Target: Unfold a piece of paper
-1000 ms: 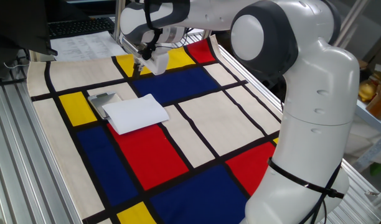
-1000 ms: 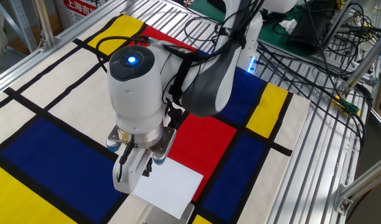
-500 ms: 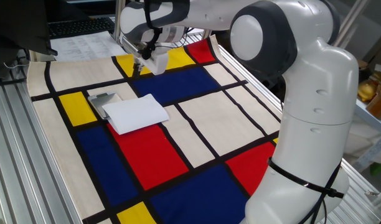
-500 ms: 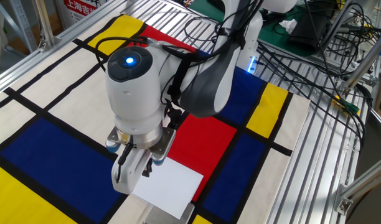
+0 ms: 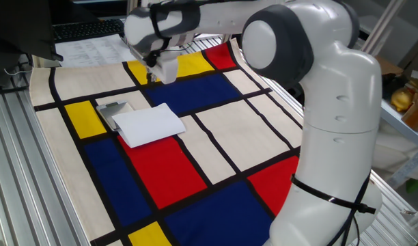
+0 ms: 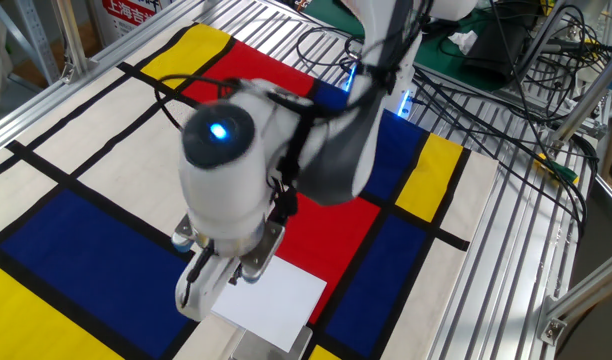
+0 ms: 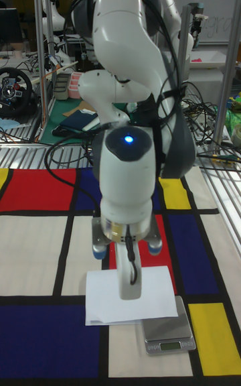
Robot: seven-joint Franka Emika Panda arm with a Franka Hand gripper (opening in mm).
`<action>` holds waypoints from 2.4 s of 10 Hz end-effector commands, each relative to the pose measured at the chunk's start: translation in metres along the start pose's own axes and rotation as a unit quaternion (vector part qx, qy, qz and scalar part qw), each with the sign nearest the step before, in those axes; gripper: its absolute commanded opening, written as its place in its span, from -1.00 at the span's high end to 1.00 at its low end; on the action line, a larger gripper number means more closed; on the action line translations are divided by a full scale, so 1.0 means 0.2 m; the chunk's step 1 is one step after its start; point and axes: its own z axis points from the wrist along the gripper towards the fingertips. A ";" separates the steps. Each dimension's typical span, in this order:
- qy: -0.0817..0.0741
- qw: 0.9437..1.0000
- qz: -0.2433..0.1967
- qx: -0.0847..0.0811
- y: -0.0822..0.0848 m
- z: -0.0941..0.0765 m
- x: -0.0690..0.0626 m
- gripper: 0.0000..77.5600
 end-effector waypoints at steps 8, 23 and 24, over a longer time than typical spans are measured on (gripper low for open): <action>0.062 0.981 -0.114 0.145 0.01 0.05 -0.02 1.00; 0.027 0.990 -0.049 0.128 0.09 0.31 -0.01 1.00; 0.030 0.991 -0.047 0.123 0.10 0.34 0.00 1.00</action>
